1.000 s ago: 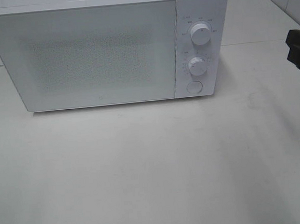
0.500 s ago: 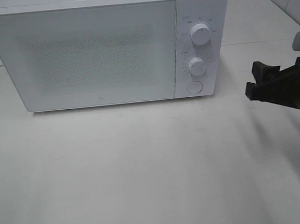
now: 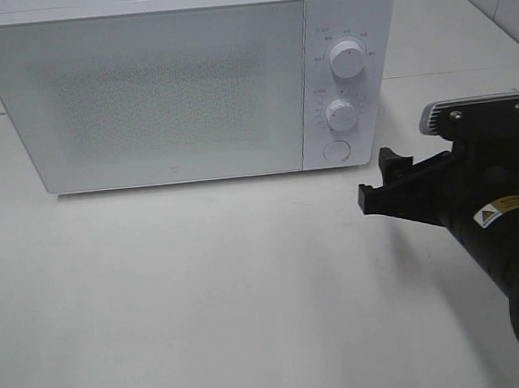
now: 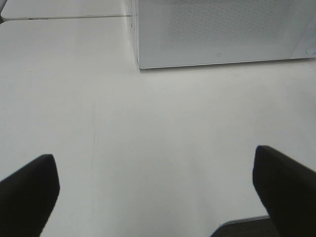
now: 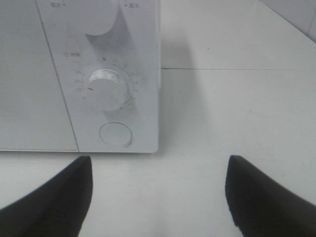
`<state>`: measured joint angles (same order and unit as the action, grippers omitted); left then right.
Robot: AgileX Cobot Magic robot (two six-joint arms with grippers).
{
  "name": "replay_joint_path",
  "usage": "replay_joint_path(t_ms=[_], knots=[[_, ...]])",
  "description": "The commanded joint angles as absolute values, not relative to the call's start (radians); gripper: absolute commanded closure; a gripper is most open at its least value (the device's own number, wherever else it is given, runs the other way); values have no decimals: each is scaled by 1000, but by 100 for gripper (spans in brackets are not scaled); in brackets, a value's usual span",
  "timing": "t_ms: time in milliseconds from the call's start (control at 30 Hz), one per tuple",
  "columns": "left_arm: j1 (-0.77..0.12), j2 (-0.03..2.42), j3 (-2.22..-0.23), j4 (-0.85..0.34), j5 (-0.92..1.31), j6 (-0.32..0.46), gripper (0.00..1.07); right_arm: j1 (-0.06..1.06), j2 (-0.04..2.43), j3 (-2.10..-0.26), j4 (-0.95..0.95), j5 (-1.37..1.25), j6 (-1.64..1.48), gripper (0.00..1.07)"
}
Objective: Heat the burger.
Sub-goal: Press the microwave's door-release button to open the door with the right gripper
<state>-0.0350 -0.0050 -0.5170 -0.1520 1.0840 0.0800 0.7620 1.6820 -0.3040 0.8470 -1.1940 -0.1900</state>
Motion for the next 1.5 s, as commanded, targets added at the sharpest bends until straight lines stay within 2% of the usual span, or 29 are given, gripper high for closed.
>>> replay_joint_path(t_ms=[33, 367, 767, 1033, 1100, 1233, 1267, 1300, 1367, 1500], knots=[[-35, -10, -517, -152, 1071, 76, 7, 809, 1726, -362, 858, -1202, -213, 35], [-35, -10, -517, -152, 1071, 76, 7, 840, 1782, -441, 871, -1151, -227, 35], [-35, -10, -517, -152, 1071, 76, 7, 840, 1793, -448, 877, -1151, -131, 36], [-35, -10, -517, -152, 1071, 76, 7, 840, 1793, -448, 877, -1122, 231, 51], [-35, -10, -517, -152, 1071, 76, 7, 840, 1793, -448, 877, -1104, 439, 61], [-35, -10, -517, -152, 1071, 76, 7, 840, 1793, -448, 877, -1098, 657, 69], [-35, -10, -517, -152, 1071, 76, 7, 840, 1793, -448, 876, -1098, 802, 75], [-35, -10, -517, -152, 1071, 76, 7, 840, 1793, -448, 876, -1098, 802, 75], [-35, -10, -517, -152, 1071, 76, 7, 840, 1793, -448, 876, -1098, 954, 82], [-35, -10, -517, -152, 1071, 76, 7, 840, 1793, -448, 876, -1098, 1086, 87]])
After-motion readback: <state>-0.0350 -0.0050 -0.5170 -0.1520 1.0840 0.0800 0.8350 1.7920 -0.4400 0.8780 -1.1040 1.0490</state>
